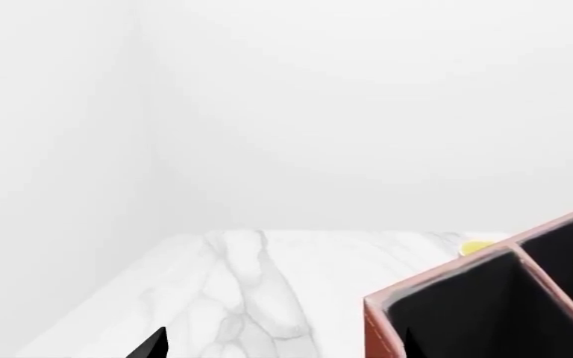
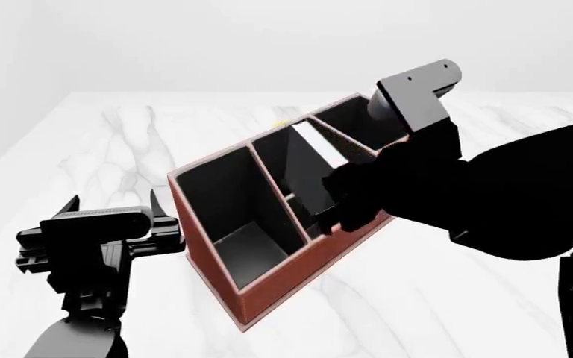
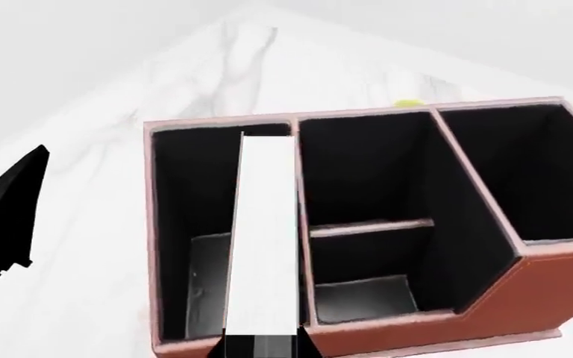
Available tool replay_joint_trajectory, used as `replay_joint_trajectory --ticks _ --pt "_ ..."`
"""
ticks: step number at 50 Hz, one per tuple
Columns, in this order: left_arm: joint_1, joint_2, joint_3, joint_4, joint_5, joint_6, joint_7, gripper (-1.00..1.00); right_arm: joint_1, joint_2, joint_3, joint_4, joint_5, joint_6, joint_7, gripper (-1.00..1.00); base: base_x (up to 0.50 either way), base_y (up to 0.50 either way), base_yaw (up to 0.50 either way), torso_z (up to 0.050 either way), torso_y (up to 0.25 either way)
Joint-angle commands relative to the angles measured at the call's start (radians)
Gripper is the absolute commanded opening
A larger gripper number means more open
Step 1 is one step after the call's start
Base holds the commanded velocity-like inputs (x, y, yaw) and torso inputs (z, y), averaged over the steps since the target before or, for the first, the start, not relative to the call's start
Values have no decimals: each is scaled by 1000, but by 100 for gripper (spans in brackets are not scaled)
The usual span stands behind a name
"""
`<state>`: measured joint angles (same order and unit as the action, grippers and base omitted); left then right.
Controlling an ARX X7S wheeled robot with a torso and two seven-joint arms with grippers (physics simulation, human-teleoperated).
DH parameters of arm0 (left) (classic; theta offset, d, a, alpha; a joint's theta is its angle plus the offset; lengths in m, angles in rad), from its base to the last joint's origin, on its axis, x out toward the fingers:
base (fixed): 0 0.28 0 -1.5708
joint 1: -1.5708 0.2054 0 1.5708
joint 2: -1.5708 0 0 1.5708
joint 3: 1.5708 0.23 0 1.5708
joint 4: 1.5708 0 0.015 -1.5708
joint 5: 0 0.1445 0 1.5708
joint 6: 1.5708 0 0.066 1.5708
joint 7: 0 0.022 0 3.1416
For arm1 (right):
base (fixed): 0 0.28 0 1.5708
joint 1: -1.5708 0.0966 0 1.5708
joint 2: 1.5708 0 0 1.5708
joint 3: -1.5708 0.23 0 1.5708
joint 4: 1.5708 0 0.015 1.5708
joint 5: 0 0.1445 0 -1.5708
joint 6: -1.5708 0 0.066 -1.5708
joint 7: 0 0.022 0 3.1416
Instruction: Pick up the book and place it in the left compartment of the caddy.
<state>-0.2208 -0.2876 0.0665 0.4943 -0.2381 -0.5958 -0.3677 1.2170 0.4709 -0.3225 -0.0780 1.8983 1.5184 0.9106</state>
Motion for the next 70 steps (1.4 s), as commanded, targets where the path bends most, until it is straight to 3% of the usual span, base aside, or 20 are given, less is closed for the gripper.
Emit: replay_joint_trajectory --ticks 1,21,29,47,70 --pt "1 -3 -2 -6 -4 5 -4 100 113 -75 -66 47 10 1 -55 -100 0 0 0 0 10" --pt "-11 -12 0 10 -13 -13 -14 100 99 -192 -209 122 -450 -134 -445 -100 0 0 0 0 1" --pt "-6 -13 1 4 -13 -3 -16 100 75 -208 -280 174 -574 -223 -530 -100 0 0 0 0 1" --pt "-3 -16 6 -2 -17 5 -21 100 14 -244 -404 293 -734 -362 -657 -100 0 0 0 0 1" --pt "-5 -25 8 10 -26 -3 -29 100 -33 -280 -510 381 -850 -460 -711 -100 0 0 0 1 1"
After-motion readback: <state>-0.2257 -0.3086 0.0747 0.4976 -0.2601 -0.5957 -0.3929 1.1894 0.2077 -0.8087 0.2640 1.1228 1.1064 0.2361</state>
